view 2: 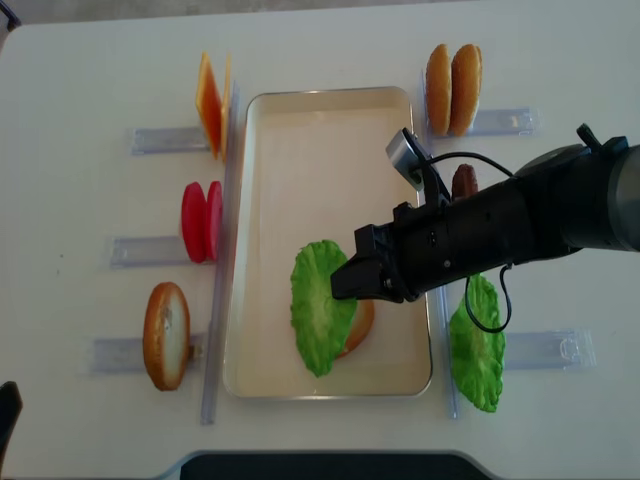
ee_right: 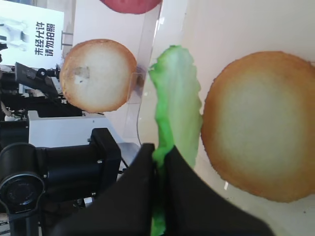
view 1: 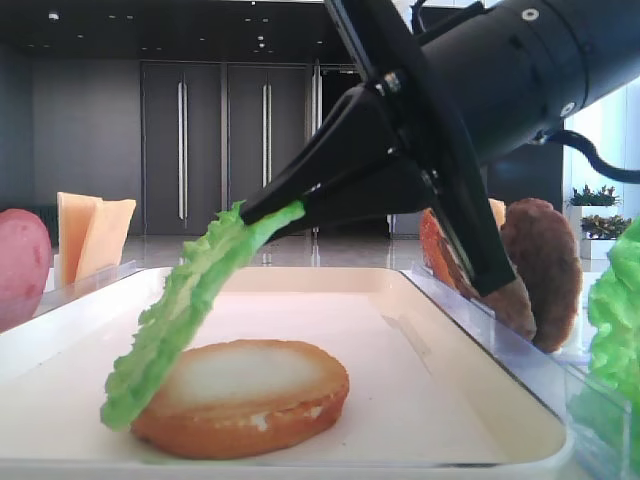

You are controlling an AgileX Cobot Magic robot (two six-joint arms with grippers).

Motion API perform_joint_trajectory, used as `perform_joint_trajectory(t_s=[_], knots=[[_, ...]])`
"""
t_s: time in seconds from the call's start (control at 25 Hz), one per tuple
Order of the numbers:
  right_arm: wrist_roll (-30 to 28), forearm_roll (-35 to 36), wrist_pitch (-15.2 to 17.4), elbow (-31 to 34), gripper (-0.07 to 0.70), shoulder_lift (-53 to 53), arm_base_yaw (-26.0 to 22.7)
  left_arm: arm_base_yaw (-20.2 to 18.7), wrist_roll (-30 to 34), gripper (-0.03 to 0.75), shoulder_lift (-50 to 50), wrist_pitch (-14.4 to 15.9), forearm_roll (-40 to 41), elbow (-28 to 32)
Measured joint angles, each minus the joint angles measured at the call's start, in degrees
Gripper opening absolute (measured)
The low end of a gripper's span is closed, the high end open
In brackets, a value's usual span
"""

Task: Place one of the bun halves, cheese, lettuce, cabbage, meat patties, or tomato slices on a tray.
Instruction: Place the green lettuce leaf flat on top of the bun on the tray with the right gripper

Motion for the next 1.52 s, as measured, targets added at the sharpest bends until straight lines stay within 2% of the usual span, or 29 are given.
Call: perform_joint_trajectory(t_s=[0.52,0.64,0.88,1.08,1.28,1.52], knots=[[-0.6,-0.9,-2.7,0.0,0.048,0.0,0.0,0.0,0.0,0.282,0.0,0.0,0.0,0.0],[-1.2,-1.1,-3.4,0.0,0.113,0.0,0.0,0.0,0.0,0.282,0.0,0.0,0.0,0.0],[-2.4,-1.3,-4.1,0.0,0.318,0.0,0.0,0.0,0.0,0.282,0.0,0.0,0.0,0.0],[-2.6,-2.6,-4.2,0.0,0.368,-0.2,0.0,0.0,0.0,0.282,0.0,0.0,0.0,0.0],[-1.9,-6.0,-7.7,0.0,0.37,-2.7,0.0,0.0,0.0,0.282,0.0,0.0,0.0,0.0],[4.2,-15.3,-13.0,0.0,0.37,-8.4,0.0,0.0,0.0,0.282,0.0,0.0,0.0,0.0]])
